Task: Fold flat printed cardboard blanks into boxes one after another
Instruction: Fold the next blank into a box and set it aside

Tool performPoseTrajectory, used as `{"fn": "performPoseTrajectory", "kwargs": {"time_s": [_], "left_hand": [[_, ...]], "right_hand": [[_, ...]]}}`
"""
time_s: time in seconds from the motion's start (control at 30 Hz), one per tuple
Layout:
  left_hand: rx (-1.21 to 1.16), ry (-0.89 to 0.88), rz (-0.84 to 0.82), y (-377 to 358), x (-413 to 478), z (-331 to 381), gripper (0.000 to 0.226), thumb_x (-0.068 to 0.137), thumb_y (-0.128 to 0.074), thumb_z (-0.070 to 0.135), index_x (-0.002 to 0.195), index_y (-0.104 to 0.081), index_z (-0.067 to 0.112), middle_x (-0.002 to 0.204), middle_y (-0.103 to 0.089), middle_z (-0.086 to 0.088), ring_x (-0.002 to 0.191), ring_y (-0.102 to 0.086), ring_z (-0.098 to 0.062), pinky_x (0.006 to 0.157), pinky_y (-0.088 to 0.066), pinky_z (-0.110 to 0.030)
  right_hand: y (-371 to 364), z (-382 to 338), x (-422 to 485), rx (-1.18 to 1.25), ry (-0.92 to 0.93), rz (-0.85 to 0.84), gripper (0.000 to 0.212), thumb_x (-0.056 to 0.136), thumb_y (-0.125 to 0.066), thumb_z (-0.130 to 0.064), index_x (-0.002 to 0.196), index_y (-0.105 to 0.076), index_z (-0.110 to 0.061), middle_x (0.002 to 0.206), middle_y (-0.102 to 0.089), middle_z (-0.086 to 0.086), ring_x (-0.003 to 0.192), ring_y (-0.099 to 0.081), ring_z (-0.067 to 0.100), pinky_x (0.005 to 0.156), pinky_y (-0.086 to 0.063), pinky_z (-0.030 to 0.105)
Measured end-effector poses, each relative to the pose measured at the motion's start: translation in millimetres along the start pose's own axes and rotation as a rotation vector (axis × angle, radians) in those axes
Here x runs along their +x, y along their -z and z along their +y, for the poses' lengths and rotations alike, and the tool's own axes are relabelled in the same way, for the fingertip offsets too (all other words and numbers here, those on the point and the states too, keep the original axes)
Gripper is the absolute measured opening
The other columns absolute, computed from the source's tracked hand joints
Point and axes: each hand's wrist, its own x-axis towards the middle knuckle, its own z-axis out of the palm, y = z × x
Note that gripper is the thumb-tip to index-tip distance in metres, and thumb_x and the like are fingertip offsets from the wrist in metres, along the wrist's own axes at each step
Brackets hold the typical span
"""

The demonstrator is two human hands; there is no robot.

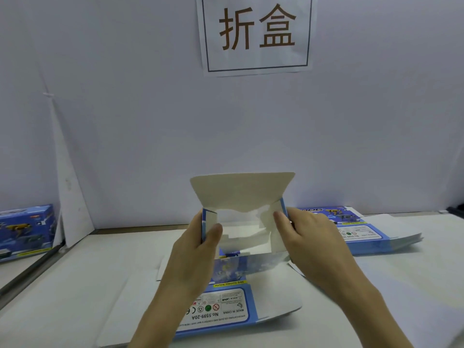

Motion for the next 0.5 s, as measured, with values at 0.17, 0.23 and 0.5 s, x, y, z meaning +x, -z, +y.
{"fn": "performPoseTrajectory", "kwargs": {"time_s": [0.17, 0.23, 0.5], "left_hand": [[0.179, -0.104, 0.280, -6, -3, 1, 0.036, 0.098, -0.036, 0.003, 0.070, -0.043, 0.024, 0.051, -0.050, 0.004, 0.044, -0.049, 0.000, 0.040, -0.033, -0.013], [0.197, -0.176, 0.336, -6, -3, 5, 0.034, 0.098, -0.039, 0.003, 0.071, -0.042, 0.024, 0.045, -0.051, 0.011, 0.047, -0.051, 0.008, 0.042, -0.034, -0.007], [0.108, -0.290, 0.276, -2, -3, 9, 0.028, 0.096, -0.047, 0.036, 0.123, -0.055, 0.033, 0.090, -0.058, 0.035, 0.083, -0.053, 0.025, 0.064, -0.040, 0.002]], "right_hand": [[-6, -6, -1, 0.002, -0.008, 0.053, 0.036, 0.101, -0.029, -0.030, 0.066, -0.024, -0.025, 0.058, -0.038, -0.005, 0.061, -0.041, 0.022, 0.057, -0.024, 0.033], [-8, -6, -2, 0.074, -0.001, 0.074, 0.033, 0.098, -0.035, -0.030, 0.067, -0.026, -0.026, 0.060, -0.051, -0.001, 0.064, -0.050, 0.025, 0.058, -0.031, 0.036], [-8, 1, 4, 0.485, -0.199, -0.099, 0.012, 0.095, -0.038, -0.011, 0.088, -0.036, -0.021, 0.061, -0.064, 0.011, 0.045, -0.064, 0.022, 0.036, -0.043, 0.023]]}}
